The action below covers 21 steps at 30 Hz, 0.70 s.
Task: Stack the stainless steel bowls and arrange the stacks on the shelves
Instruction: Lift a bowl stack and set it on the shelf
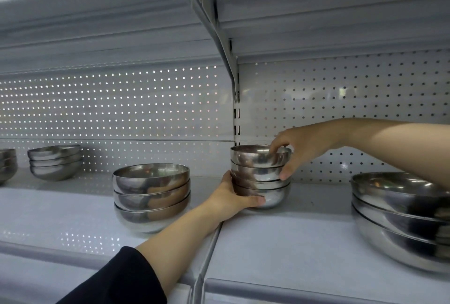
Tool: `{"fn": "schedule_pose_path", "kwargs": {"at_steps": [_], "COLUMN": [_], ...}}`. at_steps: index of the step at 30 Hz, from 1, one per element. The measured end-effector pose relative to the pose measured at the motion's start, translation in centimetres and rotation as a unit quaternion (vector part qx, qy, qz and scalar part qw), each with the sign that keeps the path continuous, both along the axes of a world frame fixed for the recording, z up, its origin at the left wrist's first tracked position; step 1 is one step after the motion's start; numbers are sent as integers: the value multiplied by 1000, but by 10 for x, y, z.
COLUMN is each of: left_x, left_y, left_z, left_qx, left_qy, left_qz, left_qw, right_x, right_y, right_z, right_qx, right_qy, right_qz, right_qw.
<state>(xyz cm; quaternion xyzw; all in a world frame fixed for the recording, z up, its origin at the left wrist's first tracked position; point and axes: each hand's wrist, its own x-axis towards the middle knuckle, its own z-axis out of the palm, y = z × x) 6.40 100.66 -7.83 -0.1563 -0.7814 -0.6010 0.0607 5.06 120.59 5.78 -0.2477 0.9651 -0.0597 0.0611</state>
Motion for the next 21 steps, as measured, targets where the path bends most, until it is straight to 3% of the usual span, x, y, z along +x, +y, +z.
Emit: {"fn": "schedule_pose_path", "kwargs": {"at_steps": [5,10,15,21], "left_x": [0,1,-2,-4], "left_y": [0,1,1,4], "left_z": [-1,-2,-4,-4], "left_qx": [-1,-17,3,10], "left_qy": [5,8,-16,-14], "left_qz": [5,13,19,48], "left_qw": [1000,1000,1000,999], "right_x": [0,0,-11,-17], "right_y": [1,2,4,10], "right_z": [-5,-13,-25,-26], "right_qx": [-24,-114,-237,-302], "right_qy": [-37,-115,-179,-228], "right_qz": [-20,-44,-74,-47], "right_qw": [999,986,952,924]}}
